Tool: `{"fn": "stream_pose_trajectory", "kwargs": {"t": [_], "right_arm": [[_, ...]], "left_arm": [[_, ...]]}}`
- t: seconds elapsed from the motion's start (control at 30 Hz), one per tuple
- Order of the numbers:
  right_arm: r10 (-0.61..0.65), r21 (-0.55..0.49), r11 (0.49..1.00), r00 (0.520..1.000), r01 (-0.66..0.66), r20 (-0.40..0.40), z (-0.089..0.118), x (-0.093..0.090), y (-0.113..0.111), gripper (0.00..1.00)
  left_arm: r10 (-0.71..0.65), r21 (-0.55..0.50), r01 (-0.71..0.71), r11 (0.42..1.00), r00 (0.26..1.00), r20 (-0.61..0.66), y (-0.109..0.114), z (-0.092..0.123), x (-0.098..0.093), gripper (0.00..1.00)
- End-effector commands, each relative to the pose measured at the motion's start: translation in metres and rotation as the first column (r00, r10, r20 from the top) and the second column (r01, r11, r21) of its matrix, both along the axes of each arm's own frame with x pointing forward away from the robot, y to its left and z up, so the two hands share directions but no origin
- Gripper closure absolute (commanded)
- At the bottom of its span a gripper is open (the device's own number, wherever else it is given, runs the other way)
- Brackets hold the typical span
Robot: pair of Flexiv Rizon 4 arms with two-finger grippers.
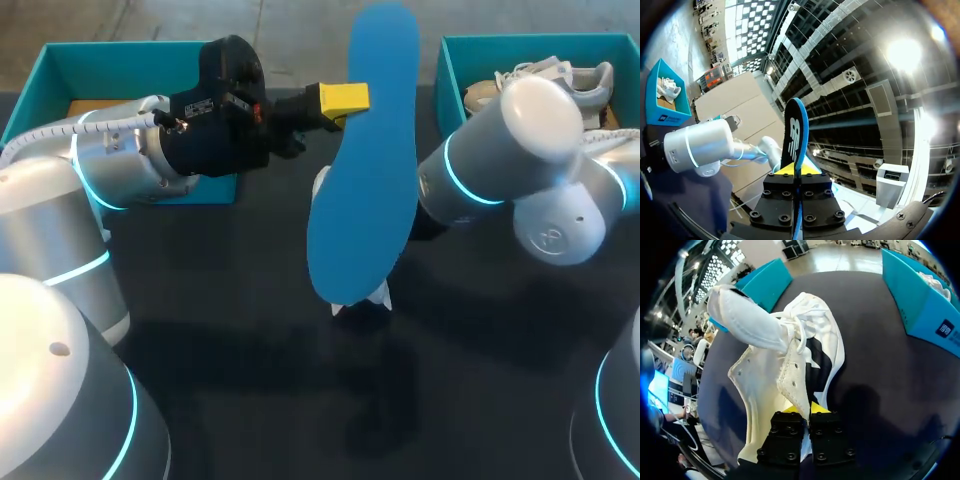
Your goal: Take the shoe out of the shoebox, open the shoe tongue, remove and reinsert the insole, then place the shoe into the shoebox
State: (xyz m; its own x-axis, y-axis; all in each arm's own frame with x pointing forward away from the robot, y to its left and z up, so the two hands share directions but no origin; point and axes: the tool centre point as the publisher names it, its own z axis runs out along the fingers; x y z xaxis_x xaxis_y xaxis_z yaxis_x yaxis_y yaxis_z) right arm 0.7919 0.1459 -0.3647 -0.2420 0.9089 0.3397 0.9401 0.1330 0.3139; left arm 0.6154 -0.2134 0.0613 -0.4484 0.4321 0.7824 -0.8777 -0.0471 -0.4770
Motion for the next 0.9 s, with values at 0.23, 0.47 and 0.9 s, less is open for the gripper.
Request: {"fn": "stream_pose_trajectory", "kwargs": {"t": [0.23,0.47,0.9], "right_arm": [[-0.037,0.011,0.999,0.998,0.037,-0.046,-0.018,-0.002,-0.001,1.0],[-0.091,0.004,0.996,0.995,0.091,-0.038,-0.02,-0.006,-0.004,1.0],[-0.107,0.025,0.994,0.994,0.108,-0.035,-0.019,-0.011,-0.004,0.0]], "left_arm": [[0.098,-0.043,-0.1,0.994,0.994,-0.054,-0.004,0.004,-0.007,1.0],[0.098,-0.043,-0.1,0.994,0.994,-0.054,-0.004,0.004,-0.007,1.0],[0.098,-0.043,-0.1,0.994,0.994,-0.054,-0.004,0.004,-0.007,1.0]]}}
